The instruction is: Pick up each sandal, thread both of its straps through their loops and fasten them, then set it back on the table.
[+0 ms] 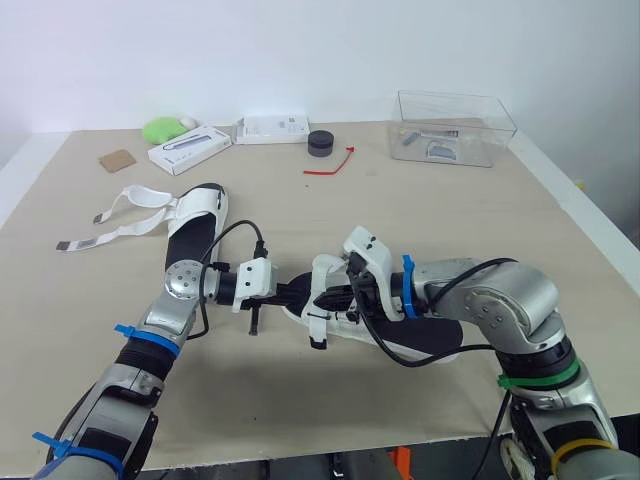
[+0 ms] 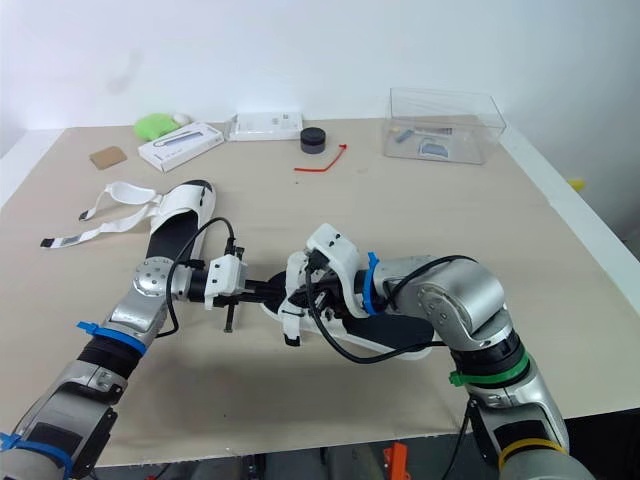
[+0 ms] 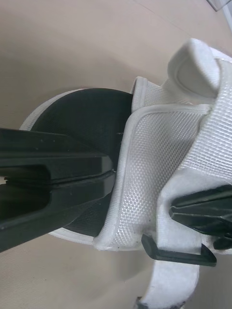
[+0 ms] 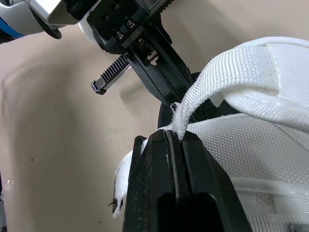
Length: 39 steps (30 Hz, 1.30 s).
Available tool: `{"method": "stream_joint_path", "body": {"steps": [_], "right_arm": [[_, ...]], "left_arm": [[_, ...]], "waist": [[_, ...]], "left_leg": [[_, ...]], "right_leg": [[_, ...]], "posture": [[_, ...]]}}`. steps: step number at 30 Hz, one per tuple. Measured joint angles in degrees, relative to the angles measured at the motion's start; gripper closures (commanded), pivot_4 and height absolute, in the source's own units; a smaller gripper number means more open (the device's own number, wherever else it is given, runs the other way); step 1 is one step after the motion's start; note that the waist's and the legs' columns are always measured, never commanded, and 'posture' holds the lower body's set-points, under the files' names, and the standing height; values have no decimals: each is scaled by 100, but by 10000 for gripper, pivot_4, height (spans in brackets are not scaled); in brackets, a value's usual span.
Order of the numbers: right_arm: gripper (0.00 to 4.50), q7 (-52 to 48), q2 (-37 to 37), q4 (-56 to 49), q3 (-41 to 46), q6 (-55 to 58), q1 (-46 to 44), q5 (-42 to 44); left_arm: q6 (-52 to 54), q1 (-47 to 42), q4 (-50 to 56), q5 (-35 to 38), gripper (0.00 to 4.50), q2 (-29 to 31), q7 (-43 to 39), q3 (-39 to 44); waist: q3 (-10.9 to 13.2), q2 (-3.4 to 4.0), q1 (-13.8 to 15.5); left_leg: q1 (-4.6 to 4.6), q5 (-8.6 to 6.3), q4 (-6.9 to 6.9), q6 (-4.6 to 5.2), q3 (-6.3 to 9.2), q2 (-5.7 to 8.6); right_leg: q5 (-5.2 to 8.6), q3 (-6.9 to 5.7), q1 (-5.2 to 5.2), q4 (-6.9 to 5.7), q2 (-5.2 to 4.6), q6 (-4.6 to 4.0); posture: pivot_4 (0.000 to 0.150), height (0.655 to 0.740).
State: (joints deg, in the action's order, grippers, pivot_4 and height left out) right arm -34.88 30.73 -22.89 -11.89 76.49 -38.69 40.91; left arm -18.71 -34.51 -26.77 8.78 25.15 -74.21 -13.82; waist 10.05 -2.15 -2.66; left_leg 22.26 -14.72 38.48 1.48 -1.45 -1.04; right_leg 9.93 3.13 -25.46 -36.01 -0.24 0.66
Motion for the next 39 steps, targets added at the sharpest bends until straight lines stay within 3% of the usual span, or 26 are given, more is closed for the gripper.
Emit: {"method": "stream_joint_path", "body": {"steps": [6, 7, 12, 15, 21, 29, 39], "right_arm": [[3121, -275, 34, 98, 851, 612, -577, 788], [739, -382, 137, 89, 1081, 725, -710, 992], [739, -772, 469, -57, 1952, 1395, -519, 2363], [739, -484, 337, -534, 1906, 1577, 418, 2868], [739, 282, 212, -762, 1315, 1008, 1409, 2116], [739, -114, 658, -89, 686, -156, 1160, 1049], [739, -477, 566, 312, 476, -299, 763, 832]], "left_arm": [[11, 9, 10, -19, 45000, 8, -1, -3], [12, 11, 11, -21, 45000, 10, -4, -3], [20, 7, 13, -10, 45000, 25, -44, 2], [53, -2, -5, 12, 45000, 37, -67, 15], [304, -21, 13, 76, 45000, 73, -145, 29], [881, 58, 380, 240, 45000, 235, -511, 21], [970, 159, 568, 183, 45000, 246, -387, 24]], "waist": [[1, 1, 3], [1, 1, 5], [0, -1, 6], [-1, -3, 9], [0, 0, -6], [1, 1, -6], [1, 1, 3]], "left_leg": [[1, 0, 1, 0, 4, 0], [1, 0, 1, 0, 4, 0], [2, -9, -3, 14, 5, -3], [4, -9, -4, 14, 10, -9], [-12, -7, 2, 11, 4, -8], [-10, -7, 2, 11, -7, -4], [-5, -8, 1, 11, -5, -4]], "right_leg": [[-2, 1, -1, -1, -1, 1], [-1, -1, 0, 0, -2, 1], [10, -13, 3, 1, -1, -12], [14, -25, 4, -2, 4, -15], [5, -4, 4, -8, 6, -5], [5, 5, 3, -6, 8, -5], [7, -2, 3, -5, 8, -8]], "posture": [[1500, 7400], [1500, 7400], [1500, 7400], [1500, 7400], [1500, 7400], [1500, 7400], [1500, 7400]]}}
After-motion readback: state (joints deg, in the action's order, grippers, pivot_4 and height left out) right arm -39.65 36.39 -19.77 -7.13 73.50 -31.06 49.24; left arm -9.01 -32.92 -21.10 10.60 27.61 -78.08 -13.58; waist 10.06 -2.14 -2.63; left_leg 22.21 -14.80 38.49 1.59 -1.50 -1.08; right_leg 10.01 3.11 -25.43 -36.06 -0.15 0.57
